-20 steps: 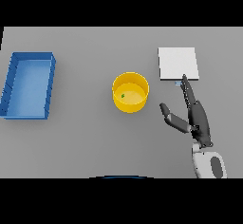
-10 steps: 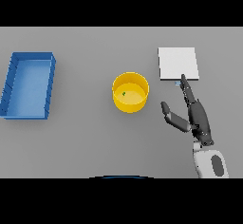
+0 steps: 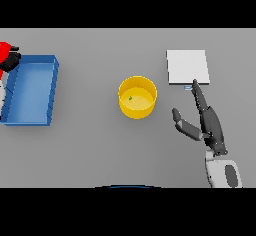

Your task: Pick up the red beaker and tilt it to pour out 1 green nut into yellow bowl. Pick up the yellow bowl and place it on the metallic measuring scale.

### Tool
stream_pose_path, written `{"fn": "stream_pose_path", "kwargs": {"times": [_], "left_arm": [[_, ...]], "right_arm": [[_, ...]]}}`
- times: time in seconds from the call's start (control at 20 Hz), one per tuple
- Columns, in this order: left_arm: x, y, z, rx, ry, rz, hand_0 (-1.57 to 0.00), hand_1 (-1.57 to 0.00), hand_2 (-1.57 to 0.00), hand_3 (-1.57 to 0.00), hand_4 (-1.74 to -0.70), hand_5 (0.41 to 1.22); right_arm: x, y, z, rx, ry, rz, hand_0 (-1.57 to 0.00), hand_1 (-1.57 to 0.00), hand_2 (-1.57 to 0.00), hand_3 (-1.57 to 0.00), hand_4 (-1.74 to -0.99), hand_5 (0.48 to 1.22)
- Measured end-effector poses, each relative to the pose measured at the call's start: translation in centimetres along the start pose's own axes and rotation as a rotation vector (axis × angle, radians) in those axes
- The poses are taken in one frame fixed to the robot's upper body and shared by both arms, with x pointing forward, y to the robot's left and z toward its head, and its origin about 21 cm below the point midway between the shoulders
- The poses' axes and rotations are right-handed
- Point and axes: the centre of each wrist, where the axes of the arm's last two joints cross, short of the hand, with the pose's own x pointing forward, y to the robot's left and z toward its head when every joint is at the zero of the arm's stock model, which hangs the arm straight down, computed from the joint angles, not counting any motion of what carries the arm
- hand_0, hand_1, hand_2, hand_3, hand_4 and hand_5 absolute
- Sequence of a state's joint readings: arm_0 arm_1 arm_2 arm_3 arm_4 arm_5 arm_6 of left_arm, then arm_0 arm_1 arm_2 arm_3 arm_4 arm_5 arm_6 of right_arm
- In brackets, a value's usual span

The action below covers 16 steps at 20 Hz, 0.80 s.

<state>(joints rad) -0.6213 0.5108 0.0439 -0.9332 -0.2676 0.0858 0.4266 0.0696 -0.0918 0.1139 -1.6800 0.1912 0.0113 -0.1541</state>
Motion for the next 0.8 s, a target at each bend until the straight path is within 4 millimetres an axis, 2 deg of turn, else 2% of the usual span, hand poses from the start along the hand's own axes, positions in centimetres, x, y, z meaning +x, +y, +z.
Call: {"fn": "stream_pose_path", "kwargs": {"times": [0.1, 0.15, 0.2, 0.25, 0.3, 0.35, 0.45, 0.6, 0.65, 0.8], "left_arm": [[-0.2, -0.6, 1.0, 0.010, 0.016, 0.016, -1.57, -1.57, -1.57, -1.57, -1.74, 0.925], [-0.2, -0.6, 1.3, 0.008, 0.032, 0.023, -1.57, -1.57, -1.57, -1.57, -1.66, 0.868], [-0.3, 0.0, 1.5, 0.011, 0.055, 0.027, -1.57, -1.57, -1.53, -1.53, -1.52, 0.818], [-0.1, 0.1, 1.8, -0.006, 0.055, 0.016, -1.47, -1.34, -1.28, -1.32, -1.37, 0.774], [0.0, 0.6, 2.2, -0.050, 0.002, -0.007, -1.17, -1.07, -1.02, -1.05, -1.23, 0.737], [-0.4, 0.9, 2.5, -0.095, -0.002, -0.003, -0.94, -0.86, -0.82, -0.84, -1.13, 0.705], [-0.1, 1.2, 2.8, -0.192, -0.020, 0.038, -0.60, -0.55, -0.52, -0.54, -0.98, 0.664], [-0.6, 1.3, 2.9, -0.232, 0.011, -0.066, -0.31, -0.28, -0.27, -0.28, -0.84, 0.632], [-0.2, 1.2, 2.8, -0.227, 0.033, -0.100, -0.25, -0.22, -0.21, -0.22, -0.83, 0.627], [-0.7, 0.7, 2.7, -0.210, 0.033, -0.146, -0.13, -0.11, -0.11, -0.11, -0.79, 0.627]], "right_arm": [[-0.2, 0.6, -0.1, 0.012, 0.010, -0.002, 0.00, 0.00, 0.00, 0.00, -1.157, 0.671], [-0.1, 0.6, 0.0, 0.012, -0.001, -0.001, 0.00, 0.00, 0.00, 0.00, -1.155, 0.669], [-0.1, 0.3, 0.1, 0.006, 0.008, -0.001, 0.00, 0.00, 0.00, 0.00, -1.155, 0.670], [-0.1, 0.2, 0.1, 0.006, 0.001, -0.007, 0.00, 0.00, 0.00, 0.00, -1.153, 0.670], [-0.2, 0.2, 0.1, 0.004, 0.003, -0.008, 0.00, 0.00, 0.00, 0.00, -1.151, 0.670], [-0.3, 0.1, 0.4, 0.006, 0.009, -0.005, 0.00, 0.00, 0.00, 0.00, -1.149, 0.670], [-0.2, 0.2, 0.4, 0.006, 0.001, -0.009, 0.00, 0.00, 0.00, 0.00, -1.153, 0.670], [-0.6, 0.4, 0.2, -0.001, 0.014, -0.013, 0.00, 0.00, 0.00, 0.00, -1.155, 0.670], [-0.4, 0.3, 0.2, 0.005, -0.002, -0.005, 0.00, 0.00, 0.00, 0.00, -1.156, 0.665], [-0.2, 0.3, 0.1, -0.003, 0.002, 0.027, 0.00, 0.00, 0.00, 0.00, -1.157, 0.665]]}}
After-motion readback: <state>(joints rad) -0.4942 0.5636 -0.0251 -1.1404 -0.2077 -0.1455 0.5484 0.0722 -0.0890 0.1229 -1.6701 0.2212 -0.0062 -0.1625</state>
